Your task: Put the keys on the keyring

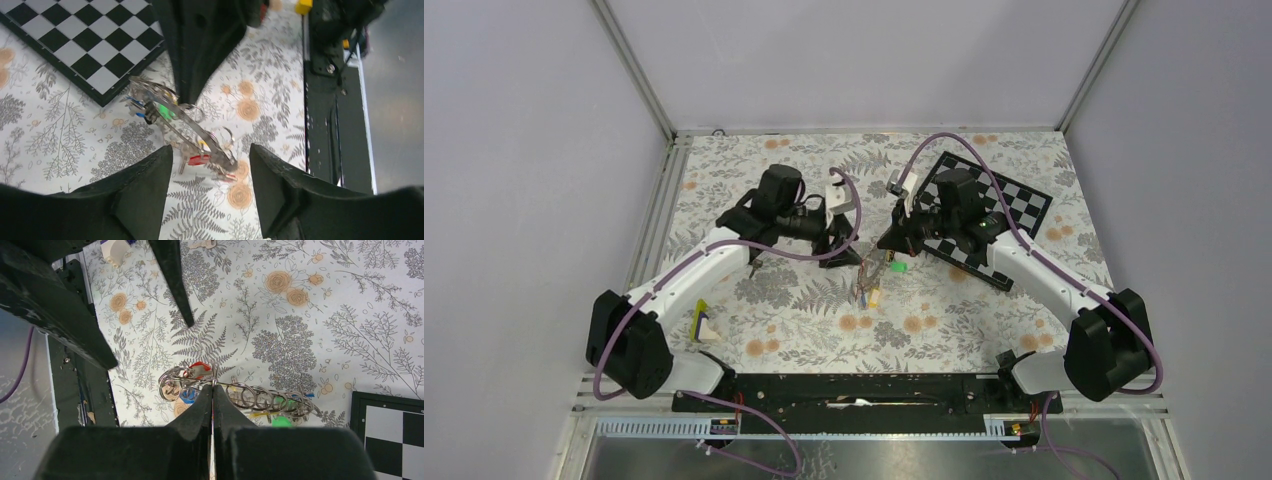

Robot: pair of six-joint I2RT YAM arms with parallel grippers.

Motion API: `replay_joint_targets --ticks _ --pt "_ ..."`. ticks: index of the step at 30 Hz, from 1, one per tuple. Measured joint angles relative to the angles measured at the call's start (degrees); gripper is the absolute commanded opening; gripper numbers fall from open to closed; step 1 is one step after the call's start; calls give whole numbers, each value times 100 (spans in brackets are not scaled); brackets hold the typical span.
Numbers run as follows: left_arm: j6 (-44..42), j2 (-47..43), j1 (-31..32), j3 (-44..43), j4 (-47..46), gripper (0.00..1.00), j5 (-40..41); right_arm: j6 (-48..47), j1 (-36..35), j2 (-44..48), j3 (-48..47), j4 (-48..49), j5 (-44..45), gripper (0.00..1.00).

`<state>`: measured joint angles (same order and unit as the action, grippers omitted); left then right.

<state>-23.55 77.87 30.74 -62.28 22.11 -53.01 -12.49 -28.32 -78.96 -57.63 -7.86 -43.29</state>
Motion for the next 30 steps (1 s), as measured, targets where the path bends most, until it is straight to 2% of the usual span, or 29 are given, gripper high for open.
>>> replay_joint_targets --ticks 7,14,21,30 --pt "1438 369 260 -72 -811 66 881 299 0 0 11 127 31 0" --pt "2544 595 354 -72 -1405 64 1611 461 0 -7 11 199 33 0" --pt "2898 691 400 -70 -1589 55 1939 466 39 -9 42 258 151 0" --pt "2798 658 391 -68 -1585 35 2194 459 157 -9 105 267 223 0"
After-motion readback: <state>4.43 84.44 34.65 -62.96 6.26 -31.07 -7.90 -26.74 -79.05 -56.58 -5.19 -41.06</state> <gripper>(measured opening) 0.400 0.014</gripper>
